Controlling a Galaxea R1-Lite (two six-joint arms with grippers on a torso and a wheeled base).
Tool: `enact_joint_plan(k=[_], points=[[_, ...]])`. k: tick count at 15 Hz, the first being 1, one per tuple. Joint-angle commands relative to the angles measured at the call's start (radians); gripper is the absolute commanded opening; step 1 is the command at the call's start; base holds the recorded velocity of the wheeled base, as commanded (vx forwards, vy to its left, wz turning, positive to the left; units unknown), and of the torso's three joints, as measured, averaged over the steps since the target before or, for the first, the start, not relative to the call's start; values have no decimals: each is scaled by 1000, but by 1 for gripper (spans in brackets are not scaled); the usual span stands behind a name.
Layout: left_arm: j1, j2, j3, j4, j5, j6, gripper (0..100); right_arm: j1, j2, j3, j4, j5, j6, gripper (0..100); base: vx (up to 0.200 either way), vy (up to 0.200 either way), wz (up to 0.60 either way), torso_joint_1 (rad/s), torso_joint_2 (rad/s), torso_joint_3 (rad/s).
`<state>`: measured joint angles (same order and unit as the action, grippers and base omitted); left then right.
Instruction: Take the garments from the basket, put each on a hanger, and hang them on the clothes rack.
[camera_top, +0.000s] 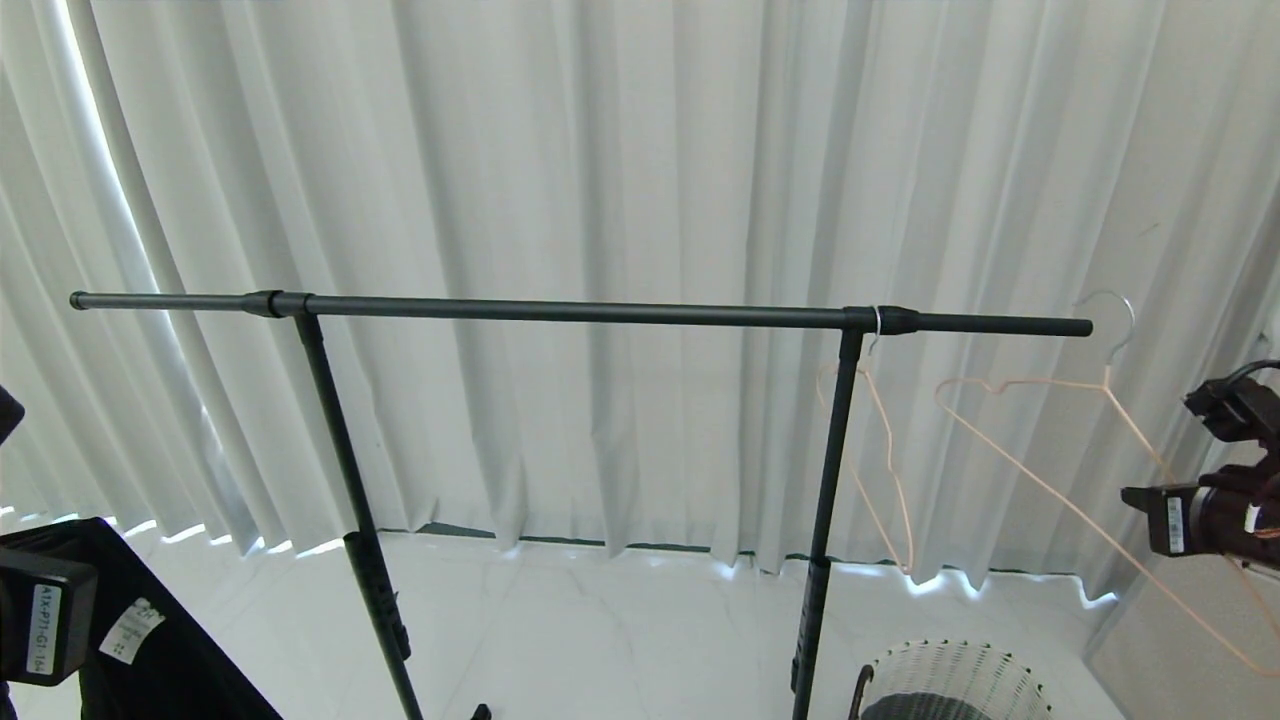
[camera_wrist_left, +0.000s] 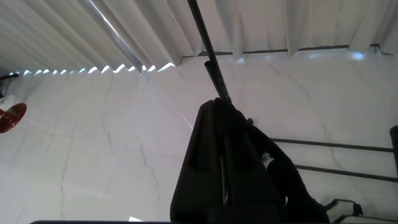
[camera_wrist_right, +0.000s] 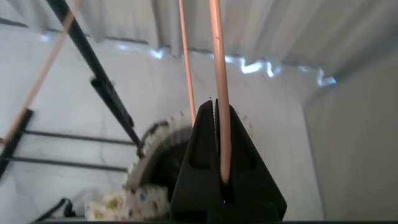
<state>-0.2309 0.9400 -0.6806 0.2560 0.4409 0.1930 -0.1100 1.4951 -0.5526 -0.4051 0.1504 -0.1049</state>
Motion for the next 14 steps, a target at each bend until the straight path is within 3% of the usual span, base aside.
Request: enact_joint_plan(k=[1,3,4,9,14], points=[[-2,-3,16,0,-11,0,0,9,-182,52,103,-98,-2,0,-200,0,0,2,7,2],[-2,-3,19,-1,-50,0,0,10,-245,56,167,-204,-2,0,-200,0,0,12,10,0],[-2,-3,19,-1,-63,0,0,13,-282,59,193,-218,-2,0,-200,0,0,-12,2,-2],[-4,-27,59,-1,-82,0,0,15,-463,66,388,-218,-24,0,-200,0,0,-1,0,5],[-4,-32,56,-3,-96,43,0,15,-572,63,460,-218,-35,0,-160,0,0,0,2,3]])
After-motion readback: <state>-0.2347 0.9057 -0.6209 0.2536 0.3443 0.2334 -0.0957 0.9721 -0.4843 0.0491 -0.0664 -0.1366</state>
